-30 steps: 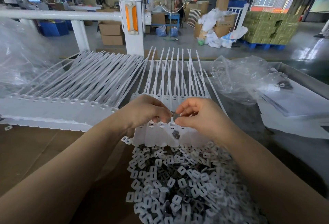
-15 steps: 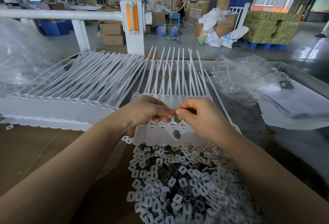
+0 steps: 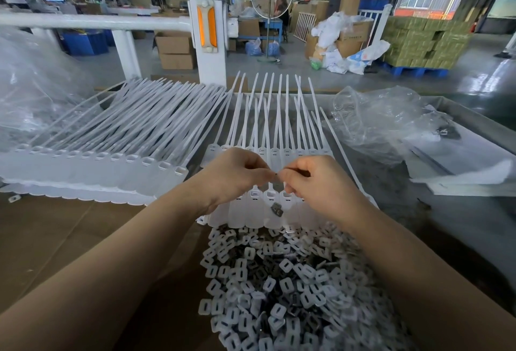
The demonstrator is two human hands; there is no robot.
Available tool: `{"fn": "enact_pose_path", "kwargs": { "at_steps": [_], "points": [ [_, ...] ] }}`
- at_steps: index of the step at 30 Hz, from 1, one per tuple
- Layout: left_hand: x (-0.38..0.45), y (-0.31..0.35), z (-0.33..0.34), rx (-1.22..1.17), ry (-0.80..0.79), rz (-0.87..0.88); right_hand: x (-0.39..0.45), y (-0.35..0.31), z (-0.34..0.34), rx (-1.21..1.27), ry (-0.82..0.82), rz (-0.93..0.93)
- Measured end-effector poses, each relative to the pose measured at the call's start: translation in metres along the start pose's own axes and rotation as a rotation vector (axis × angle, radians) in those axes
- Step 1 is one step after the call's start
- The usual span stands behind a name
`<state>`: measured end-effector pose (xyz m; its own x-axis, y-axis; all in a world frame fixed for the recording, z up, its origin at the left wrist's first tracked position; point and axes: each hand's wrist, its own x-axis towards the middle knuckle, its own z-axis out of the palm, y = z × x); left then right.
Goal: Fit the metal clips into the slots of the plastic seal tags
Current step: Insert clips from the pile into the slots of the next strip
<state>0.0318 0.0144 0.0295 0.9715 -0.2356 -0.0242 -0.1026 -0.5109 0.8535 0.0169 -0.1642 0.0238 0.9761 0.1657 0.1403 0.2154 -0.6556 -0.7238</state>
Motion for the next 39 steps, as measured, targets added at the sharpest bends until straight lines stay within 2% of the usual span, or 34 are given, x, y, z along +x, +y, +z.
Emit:
{"fn": "enact_pose_path", "kwargs": {
  "at_steps": [3, 9, 19, 39],
  "points": [
    [0.002, -0.004, 0.006, -0.006, 0.063, -0.044, 0.002, 0.004, -0.002, -0.092, 0.017, 0.05],
    [0.005, -0.009, 0.019, 0.18, 0.157, -0.097, 0.003, 0.008, 0.0, -0.197, -0.083, 0.075],
    [0.007, -0.005, 0.022, 0.345, 0.133, -0.115, 0.003, 0.006, -0.001, -0.166, -0.103, 0.104],
    [0.01, -0.005, 0.017, 0.262, 0.065, -0.163, 0.003, 0.007, -0.003, -0.143, -0.103, 0.105]
  ]
}}
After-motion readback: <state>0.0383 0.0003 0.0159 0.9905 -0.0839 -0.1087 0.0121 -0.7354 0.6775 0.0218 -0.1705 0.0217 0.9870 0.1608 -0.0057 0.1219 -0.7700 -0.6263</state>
